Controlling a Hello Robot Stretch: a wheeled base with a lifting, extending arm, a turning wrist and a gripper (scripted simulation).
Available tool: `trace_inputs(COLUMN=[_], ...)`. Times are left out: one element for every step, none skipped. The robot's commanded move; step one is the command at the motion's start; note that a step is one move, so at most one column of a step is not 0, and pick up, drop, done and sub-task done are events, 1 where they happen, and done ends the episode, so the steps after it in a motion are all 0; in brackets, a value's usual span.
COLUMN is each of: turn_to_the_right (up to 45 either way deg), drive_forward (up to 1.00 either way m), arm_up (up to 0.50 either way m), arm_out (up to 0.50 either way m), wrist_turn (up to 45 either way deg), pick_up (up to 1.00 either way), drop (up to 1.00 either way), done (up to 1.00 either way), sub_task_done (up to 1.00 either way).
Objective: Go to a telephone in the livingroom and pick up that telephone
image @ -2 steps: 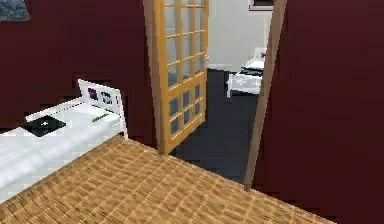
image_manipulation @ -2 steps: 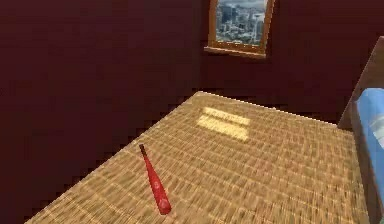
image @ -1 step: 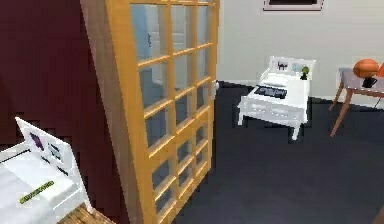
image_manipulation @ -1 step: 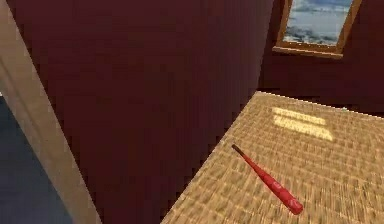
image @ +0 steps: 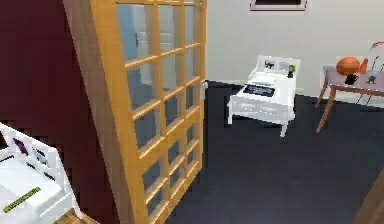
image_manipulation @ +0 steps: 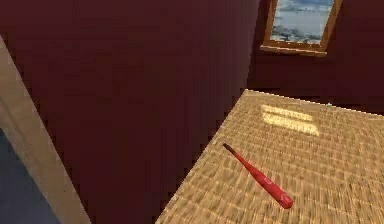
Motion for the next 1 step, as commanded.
trace_inputs(turn_to_the_right=[0.0], drive_forward=[0.5], arm_up=[0.0], arm_out=[0.0], wrist_turn=[0.0], pick_up=[0.0], drop=[0.0], done=[0.0], sub_task_done=[0.0])
